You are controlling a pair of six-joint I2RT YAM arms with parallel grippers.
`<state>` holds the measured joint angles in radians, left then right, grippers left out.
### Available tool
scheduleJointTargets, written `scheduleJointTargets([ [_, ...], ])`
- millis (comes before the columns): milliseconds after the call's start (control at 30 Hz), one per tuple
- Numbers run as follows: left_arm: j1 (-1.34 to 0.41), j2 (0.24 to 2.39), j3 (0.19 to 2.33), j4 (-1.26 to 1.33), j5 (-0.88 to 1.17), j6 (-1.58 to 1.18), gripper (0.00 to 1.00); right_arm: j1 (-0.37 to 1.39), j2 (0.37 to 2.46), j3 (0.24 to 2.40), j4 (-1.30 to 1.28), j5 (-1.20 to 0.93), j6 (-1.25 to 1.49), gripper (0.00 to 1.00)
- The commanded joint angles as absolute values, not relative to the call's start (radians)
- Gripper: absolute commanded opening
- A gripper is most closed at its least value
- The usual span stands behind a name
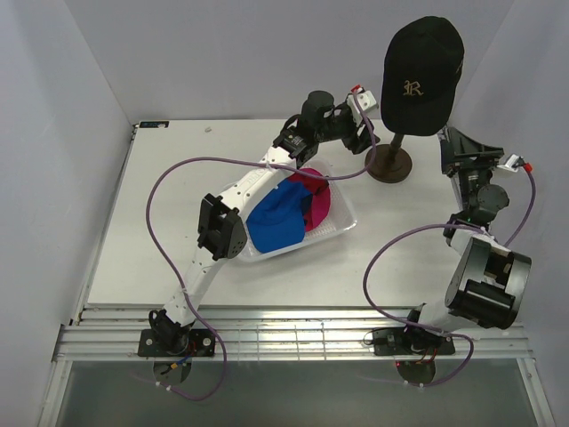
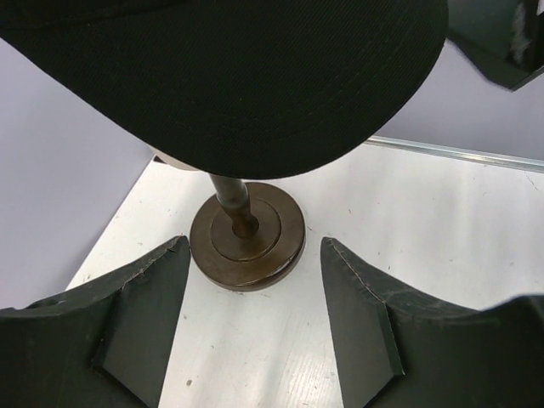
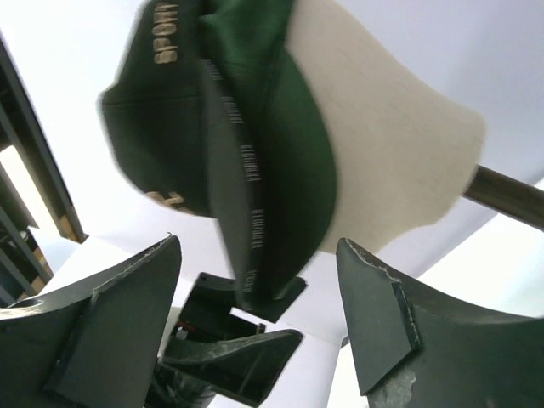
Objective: Stack the hats
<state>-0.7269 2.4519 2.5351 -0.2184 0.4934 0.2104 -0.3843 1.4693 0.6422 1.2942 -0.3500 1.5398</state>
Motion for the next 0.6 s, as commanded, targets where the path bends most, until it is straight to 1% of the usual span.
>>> scheduleJointTargets([
  [0,-0.727,2.368,2.585,-0.242,0.492,0.215,0.73,-0.406,1.35,0.629,1.354,-0.353,1.438,0.82],
  [67,-0.727,2.365,2.588,-0.255,0.492,0.216,0.74,-0.416,1.28,0.626,1.24,-0.345,1.385,0.87],
  [100,-0.727,2.364,2.591,-0.261,0.491,0.216,0.74,-0.417,1.254,0.63,1.182,-0.339,1.324,0.87],
  [133,-0.727,2.364,2.592,-0.273,0.489,0.218,0.74,-0.417,1.206,0.65,1.043,-0.334,1.292,0.87],
  [200,-0.726,2.359,2.599,-0.29,0.485,0.221,0.74,-0.417,1.158,0.687,0.866,-0.319,1.206,0.87],
  [233,-0.726,2.356,2.609,-0.314,0.476,0.224,0.74,-0.419,1.108,0.712,0.656,-0.307,1.096,0.86],
  [300,-0.719,2.349,2.626,-0.354,0.471,0.23,0.74,-0.416,1.054,0.779,0.449,-0.249,0.982,0.83],
  [333,-0.715,2.342,2.632,-0.398,0.466,0.233,0.74,-0.414,0.999,0.791,0.293,-0.221,0.878,0.82],
  [433,-0.686,2.3,2.62,-0.478,0.447,0.235,0.74,-0.414,0.91,0.839,0.129,-0.172,0.668,0.77],
  [467,-0.678,2.284,2.597,-0.497,0.442,0.235,0.74,-0.414,0.898,0.854,0.05,-0.178,0.626,0.73],
  [567,-0.644,2.22,2.531,-0.581,0.417,0.255,0.74,-0.379,0.873,0.96,-0.07,-0.212,0.49,0.68],
])
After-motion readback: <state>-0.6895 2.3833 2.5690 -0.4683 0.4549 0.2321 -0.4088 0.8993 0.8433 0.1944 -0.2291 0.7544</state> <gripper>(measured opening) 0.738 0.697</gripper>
